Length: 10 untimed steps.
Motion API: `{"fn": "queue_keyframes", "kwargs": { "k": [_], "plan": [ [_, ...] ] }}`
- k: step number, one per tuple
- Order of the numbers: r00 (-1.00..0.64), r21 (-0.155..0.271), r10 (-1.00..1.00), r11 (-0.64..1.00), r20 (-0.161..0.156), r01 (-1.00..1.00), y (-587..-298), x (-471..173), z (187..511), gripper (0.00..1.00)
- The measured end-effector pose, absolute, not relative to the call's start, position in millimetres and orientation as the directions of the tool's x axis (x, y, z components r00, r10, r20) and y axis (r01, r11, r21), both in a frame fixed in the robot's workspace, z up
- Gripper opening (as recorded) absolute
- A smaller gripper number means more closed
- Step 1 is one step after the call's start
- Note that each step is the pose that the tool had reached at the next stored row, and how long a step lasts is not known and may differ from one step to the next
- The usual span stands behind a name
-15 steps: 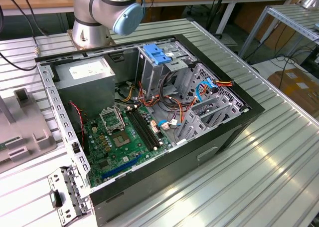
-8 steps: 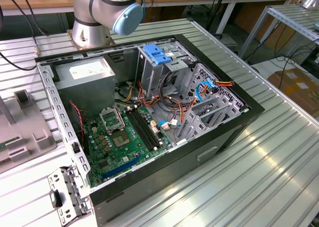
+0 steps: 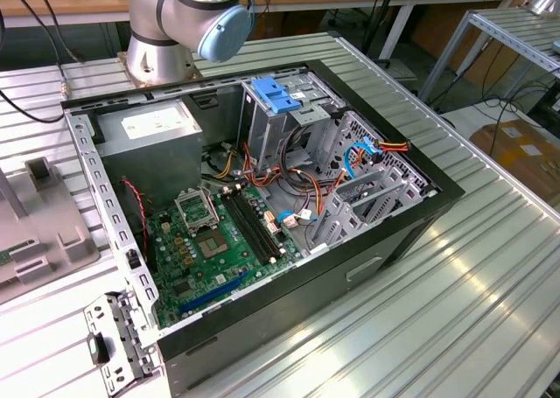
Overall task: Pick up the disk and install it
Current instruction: 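Pick up the disk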
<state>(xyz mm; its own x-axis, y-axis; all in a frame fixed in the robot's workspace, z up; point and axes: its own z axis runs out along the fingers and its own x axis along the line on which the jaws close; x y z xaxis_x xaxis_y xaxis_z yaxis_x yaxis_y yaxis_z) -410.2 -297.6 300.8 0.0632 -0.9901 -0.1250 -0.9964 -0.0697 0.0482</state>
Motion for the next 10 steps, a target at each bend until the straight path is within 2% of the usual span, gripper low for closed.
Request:
{"fn": "queue_keyframes", "kwargs": {
  "k": [10],
  "plan": [
    [0.063,0.048,-0.990,-0.070,-0.125,-0.996,-297.5,-410.3,306.3,0.36]
  ]
}}
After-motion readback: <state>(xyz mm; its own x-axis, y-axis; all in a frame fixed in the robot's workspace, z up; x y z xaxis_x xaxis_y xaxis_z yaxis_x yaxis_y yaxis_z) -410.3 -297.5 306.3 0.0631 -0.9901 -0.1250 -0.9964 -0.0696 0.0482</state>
